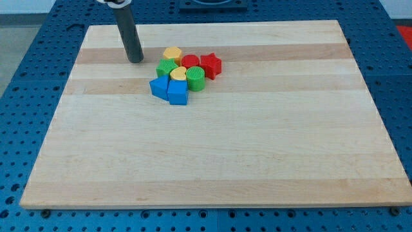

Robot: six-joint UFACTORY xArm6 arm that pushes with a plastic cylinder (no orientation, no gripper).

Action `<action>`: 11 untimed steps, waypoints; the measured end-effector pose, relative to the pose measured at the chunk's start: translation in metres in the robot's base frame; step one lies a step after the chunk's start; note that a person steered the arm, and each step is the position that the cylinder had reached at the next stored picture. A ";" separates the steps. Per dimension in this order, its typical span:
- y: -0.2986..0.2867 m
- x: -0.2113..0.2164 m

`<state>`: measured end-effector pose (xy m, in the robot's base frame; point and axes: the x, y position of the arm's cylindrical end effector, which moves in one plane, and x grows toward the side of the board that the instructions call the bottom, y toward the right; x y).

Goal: Separate the blue cube from blue triangle

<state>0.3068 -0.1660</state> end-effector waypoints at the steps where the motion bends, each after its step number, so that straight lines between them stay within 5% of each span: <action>1: 0.024 0.038; 5: 0.036 0.082; 8: 0.122 0.088; 11: 0.142 0.110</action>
